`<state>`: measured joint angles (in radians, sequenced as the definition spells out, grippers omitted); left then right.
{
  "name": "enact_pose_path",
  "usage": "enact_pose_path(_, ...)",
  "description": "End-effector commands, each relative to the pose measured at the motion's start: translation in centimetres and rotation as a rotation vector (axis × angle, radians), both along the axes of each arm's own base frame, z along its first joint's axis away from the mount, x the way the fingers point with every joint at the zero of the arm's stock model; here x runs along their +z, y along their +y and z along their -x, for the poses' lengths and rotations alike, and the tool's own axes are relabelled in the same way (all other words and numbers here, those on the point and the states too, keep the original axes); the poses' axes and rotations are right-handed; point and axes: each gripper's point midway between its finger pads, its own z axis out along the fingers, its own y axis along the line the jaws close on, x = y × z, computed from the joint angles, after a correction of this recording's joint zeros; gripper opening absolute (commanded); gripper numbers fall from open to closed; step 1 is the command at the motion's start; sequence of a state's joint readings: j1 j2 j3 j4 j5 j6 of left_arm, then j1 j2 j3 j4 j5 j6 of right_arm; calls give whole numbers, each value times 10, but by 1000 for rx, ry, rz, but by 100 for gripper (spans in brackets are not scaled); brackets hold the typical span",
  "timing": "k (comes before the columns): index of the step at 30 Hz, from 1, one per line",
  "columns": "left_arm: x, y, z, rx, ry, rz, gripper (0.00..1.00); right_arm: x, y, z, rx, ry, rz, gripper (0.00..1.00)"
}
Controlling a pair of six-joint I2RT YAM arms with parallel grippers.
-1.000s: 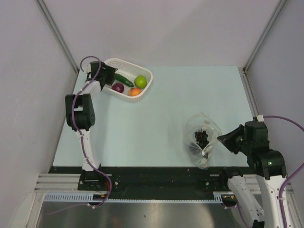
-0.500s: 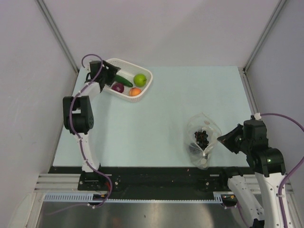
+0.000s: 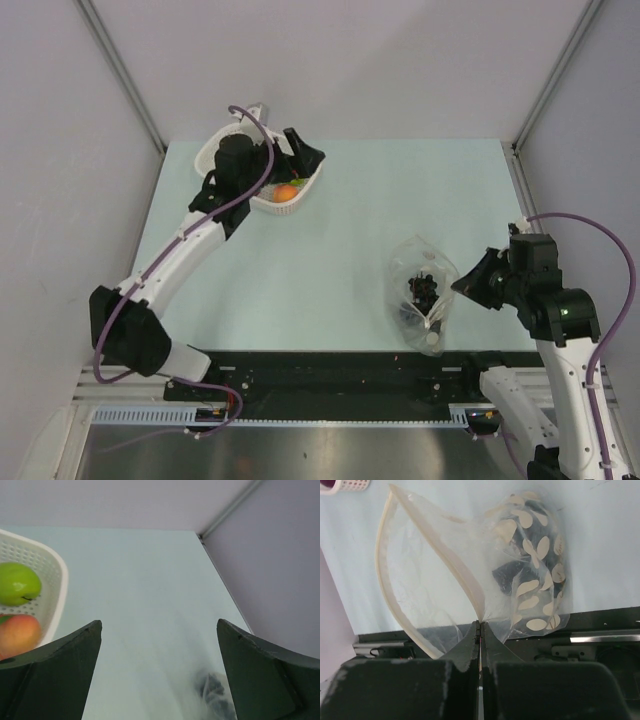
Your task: Open the zip-top bag and remove the fake food
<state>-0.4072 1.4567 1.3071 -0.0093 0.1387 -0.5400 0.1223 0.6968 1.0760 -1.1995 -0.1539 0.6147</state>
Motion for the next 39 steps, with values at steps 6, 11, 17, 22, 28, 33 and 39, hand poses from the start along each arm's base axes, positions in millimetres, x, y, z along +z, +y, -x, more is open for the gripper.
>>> enact_pose_path(6, -12, -67, 129, -386, -87, -211, 100, -7, 6, 5, 125, -86, 22, 0)
enact_pose_path(11, -9, -111, 206, -575, -58, -161, 100, 0, 22, 13, 192, -70, -52, 0)
enact_pose_path(17, -20, -169, 283, -814, -2, -50, 100, -4, 22, 10, 217, -77, -36, 0)
enact_pose_path(22, -36, -200, 304, -889, -22, -223, 100, -2, 27, 12, 222, -97, -72, 0)
enact_pose_path(28, -76, -217, 274, -749, 102, -414, 93, -6, 25, 14, 213, -87, -63, 0)
enact_pose_path(33, -118, -232, 265, -713, 288, -535, 64, -4, 25, 19, 223, -95, -59, 0)
enact_pose_path(39, -132, -236, 264, -703, 316, -531, 54, -7, 20, 28, 216, -87, -41, 0)
